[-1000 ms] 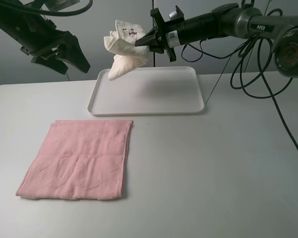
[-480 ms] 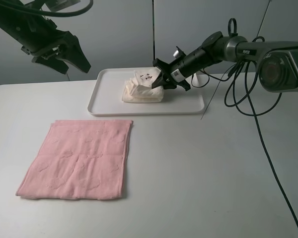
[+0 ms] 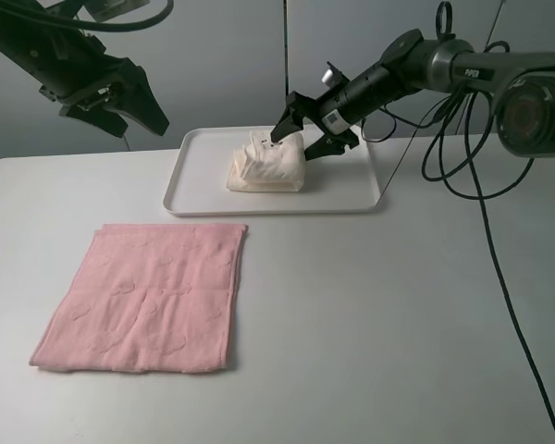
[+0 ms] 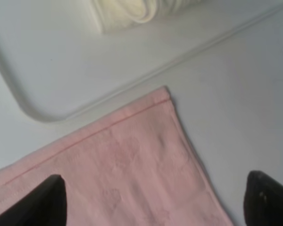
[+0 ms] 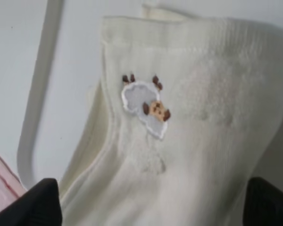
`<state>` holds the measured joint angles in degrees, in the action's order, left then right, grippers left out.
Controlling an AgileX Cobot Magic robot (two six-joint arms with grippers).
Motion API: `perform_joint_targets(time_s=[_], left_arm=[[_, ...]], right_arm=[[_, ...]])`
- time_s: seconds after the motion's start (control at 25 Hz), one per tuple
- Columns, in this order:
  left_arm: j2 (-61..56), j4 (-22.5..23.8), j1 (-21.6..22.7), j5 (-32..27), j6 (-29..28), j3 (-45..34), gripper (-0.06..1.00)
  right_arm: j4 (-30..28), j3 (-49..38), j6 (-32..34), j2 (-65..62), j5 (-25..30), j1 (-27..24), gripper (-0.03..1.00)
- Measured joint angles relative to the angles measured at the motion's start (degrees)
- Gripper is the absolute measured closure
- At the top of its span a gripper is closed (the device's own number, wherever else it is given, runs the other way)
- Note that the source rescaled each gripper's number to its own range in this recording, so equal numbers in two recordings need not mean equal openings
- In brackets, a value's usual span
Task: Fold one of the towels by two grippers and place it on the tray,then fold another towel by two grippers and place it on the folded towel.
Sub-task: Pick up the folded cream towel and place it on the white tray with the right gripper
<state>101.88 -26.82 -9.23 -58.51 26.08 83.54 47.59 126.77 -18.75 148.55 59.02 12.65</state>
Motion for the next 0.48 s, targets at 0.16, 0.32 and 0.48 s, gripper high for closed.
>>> perform_joint_targets(time_s=[0.16, 0.32, 0.48], left_arm=[[0.0, 0.0, 0.0, -1.6, 0.4, 0.0, -0.02], [-0.1, 0.0, 0.0, -3.0, 1.1, 0.0, -0.02], [-0.6, 1.6, 0.0, -4.8, 2.1, -0.1, -0.02]], right_arm=[[-8.3, 0.0, -0.1, -5.9, 1.4, 0.0, 0.13], [-16.2, 0.0, 0.5, -11.9, 3.6, 0.0, 0.13], [-20.4, 0.1, 0.0, -17.3, 8.7, 0.0, 0.14]])
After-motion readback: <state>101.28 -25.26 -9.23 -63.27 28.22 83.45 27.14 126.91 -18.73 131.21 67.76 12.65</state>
